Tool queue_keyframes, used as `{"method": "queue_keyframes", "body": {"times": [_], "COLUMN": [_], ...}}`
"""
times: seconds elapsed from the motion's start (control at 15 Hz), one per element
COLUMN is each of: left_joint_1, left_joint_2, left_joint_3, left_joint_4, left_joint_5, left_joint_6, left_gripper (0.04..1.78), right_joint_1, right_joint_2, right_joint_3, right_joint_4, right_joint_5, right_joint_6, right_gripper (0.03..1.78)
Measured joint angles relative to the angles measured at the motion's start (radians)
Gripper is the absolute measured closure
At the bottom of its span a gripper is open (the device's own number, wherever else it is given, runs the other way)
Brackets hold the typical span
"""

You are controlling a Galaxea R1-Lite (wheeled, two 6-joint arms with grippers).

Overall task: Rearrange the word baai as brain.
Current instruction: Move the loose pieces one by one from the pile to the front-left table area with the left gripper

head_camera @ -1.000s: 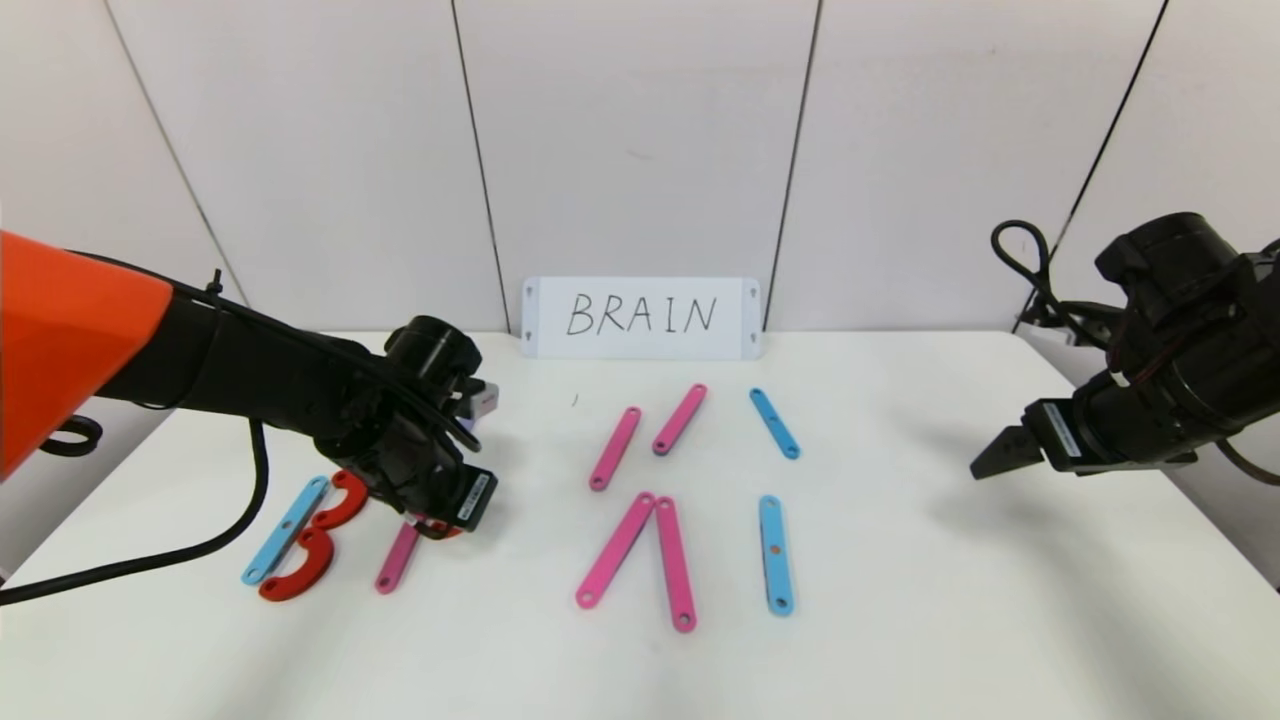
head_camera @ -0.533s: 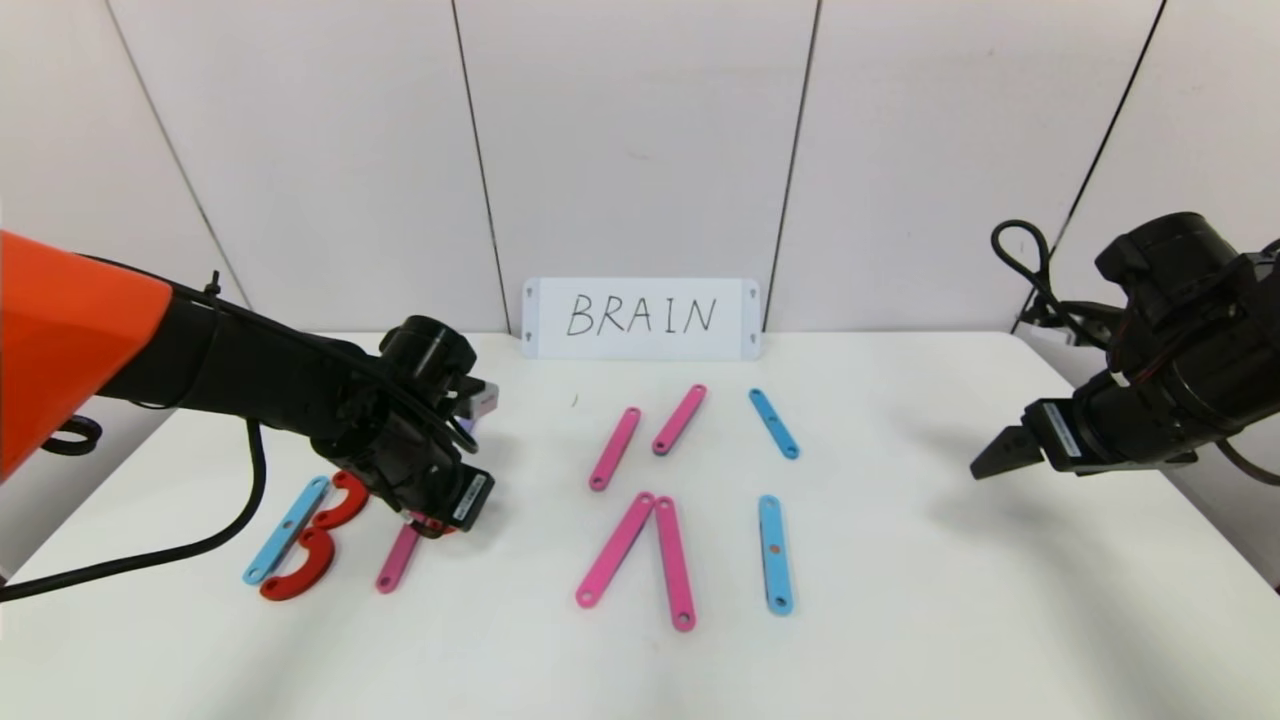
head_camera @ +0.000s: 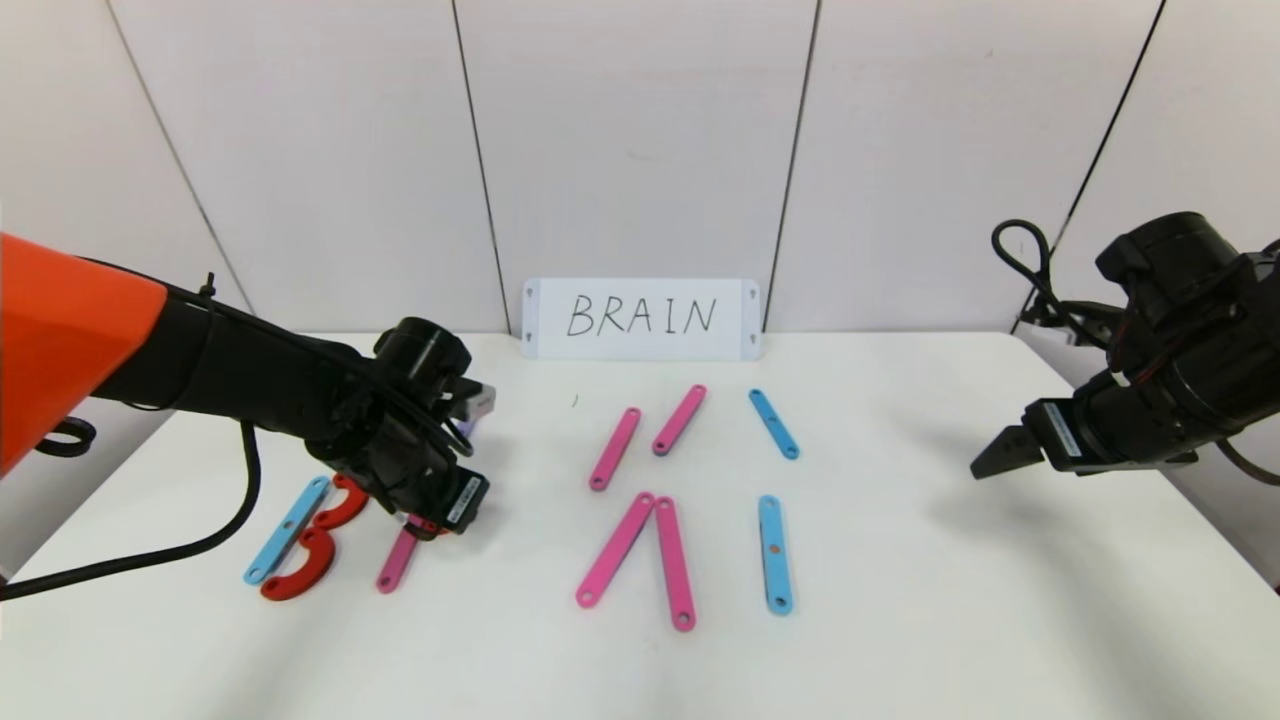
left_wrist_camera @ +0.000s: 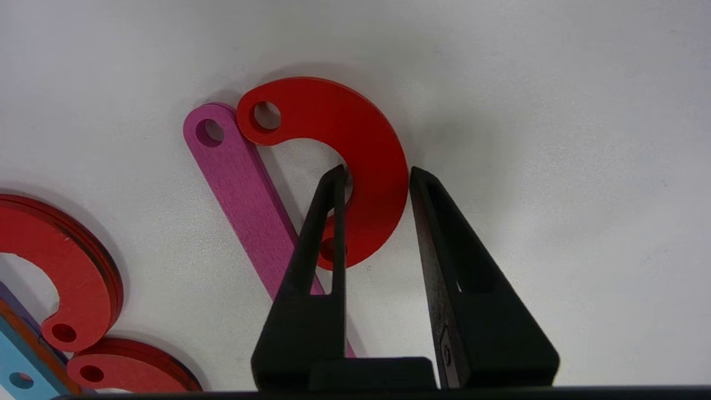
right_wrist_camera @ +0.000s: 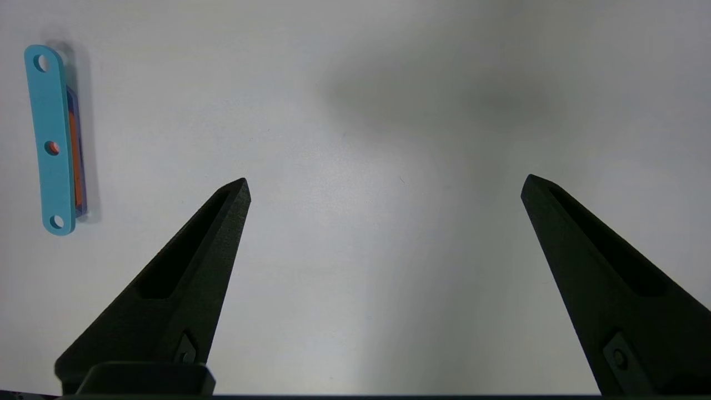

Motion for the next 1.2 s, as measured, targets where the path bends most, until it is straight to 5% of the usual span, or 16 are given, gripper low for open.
{"method": "queue_keyframes", "body": {"times": [0.53,1.2], "left_joint_1": [-0.054,-0.056], "left_joint_2": [-0.003,-0.063], "left_joint_3": [0.022,0.031], "left_joint_4": [-0.098,-0.105], "left_joint_5": [-0.01,-0.002], "left_joint_6": [-0.005,-0.011], "left_gripper": [0.33,0.18], "right_joint_1": [0.009,0.021], "right_joint_2": [0.0,0.02], "right_joint_3": [0.009,0.021], "right_joint_4": [-0.001,-0.001], "right_joint_5": [-0.001,-0.016], "right_joint_6": [-0.011,-0.024], "right_gripper": [0.1,0.1]}}
